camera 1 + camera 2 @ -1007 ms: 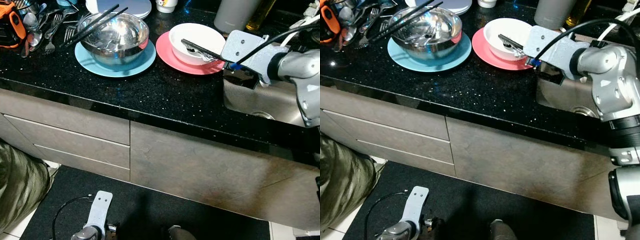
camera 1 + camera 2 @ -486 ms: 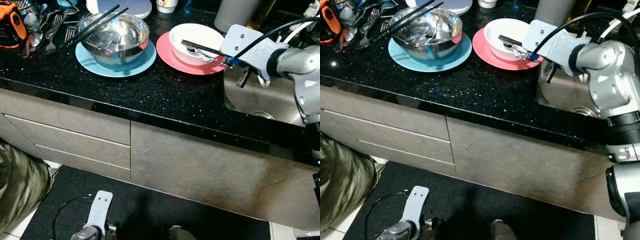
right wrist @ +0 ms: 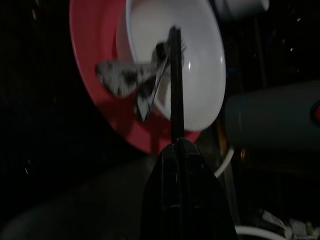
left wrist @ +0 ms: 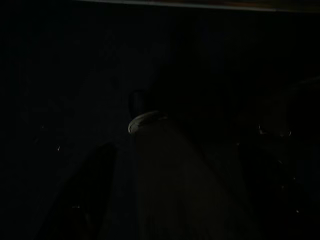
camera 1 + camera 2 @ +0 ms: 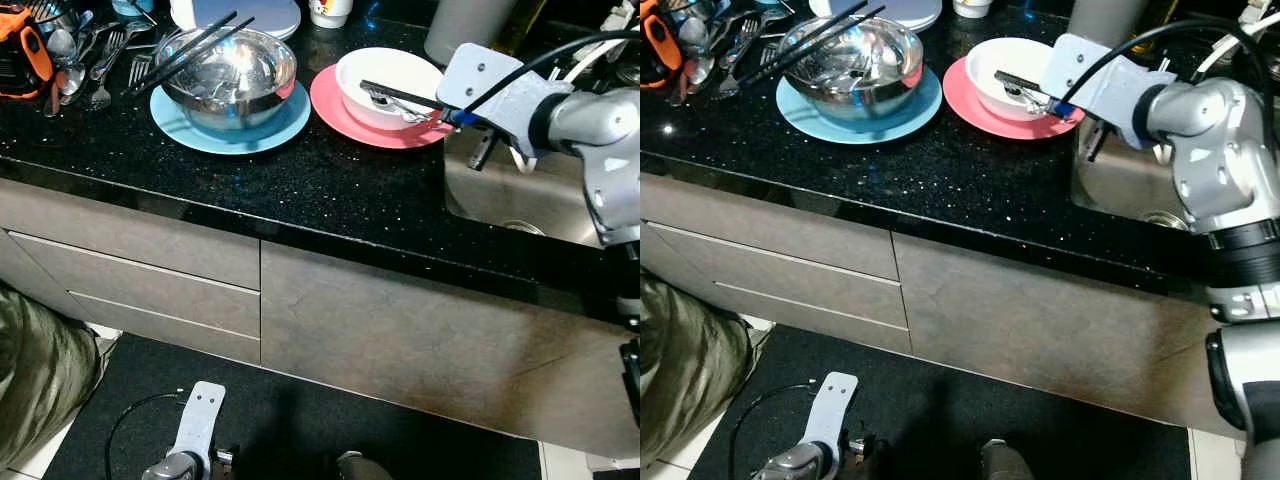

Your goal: Kitchen organization

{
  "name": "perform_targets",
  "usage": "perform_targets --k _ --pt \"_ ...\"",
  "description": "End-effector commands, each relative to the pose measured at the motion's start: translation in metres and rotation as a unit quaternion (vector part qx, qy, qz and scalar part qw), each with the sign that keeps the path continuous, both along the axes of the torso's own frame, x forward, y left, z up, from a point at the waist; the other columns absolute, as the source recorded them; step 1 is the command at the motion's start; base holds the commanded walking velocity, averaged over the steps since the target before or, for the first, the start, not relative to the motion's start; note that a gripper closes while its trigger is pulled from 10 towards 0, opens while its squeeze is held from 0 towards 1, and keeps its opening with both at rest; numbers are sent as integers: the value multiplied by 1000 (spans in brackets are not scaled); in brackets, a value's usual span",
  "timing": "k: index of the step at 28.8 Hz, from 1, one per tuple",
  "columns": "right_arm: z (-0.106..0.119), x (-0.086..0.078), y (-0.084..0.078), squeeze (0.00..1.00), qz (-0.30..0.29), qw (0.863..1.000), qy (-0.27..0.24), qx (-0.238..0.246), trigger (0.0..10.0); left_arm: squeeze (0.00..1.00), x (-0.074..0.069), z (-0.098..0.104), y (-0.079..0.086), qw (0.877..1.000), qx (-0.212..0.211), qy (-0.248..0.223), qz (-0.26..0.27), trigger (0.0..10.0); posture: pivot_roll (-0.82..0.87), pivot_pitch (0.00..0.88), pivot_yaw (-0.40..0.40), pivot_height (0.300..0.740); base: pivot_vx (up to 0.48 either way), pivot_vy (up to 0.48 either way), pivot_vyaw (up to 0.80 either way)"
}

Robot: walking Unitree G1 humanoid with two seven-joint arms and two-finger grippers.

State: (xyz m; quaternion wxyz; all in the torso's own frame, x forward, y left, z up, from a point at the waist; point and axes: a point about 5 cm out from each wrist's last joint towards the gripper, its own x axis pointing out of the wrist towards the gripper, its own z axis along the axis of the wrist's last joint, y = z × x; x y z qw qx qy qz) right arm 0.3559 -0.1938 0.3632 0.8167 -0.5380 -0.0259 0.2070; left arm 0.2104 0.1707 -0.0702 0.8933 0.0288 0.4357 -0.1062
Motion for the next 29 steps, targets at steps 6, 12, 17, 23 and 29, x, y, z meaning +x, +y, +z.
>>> perform_targets --k 6,12,17,23,29 --pt "16 -6 4 0 24 998 -31 42 10000 0 -12 -7 -2 1000 0 24 -6 10000 -16 188 -50 740 0 0 0" --pt "9 -2 7 0 27 998 -18 47 10000 0 -10 -6 -5 1000 -2 20 -3 10000 -24 190 -60 740 0 0 0" --pt "12 -1 11 129 38 995 -28 86 10000 0 -9 -6 -6 1000 -3 19 -4 10000 -32 194 -55 740 0 0 0" --pt "13 0 14 1000 44 990 -41 128 10000 0 -9 -6 -5 1000 -2 19 -5 10000 -34 195 -44 740 0 0 0" --pt "11 -1 18 1000 53 988 -39 140 10000 0 -8 -5 -3 1000 0 20 -7 10000 -28 197 -35 740 0 0 0"
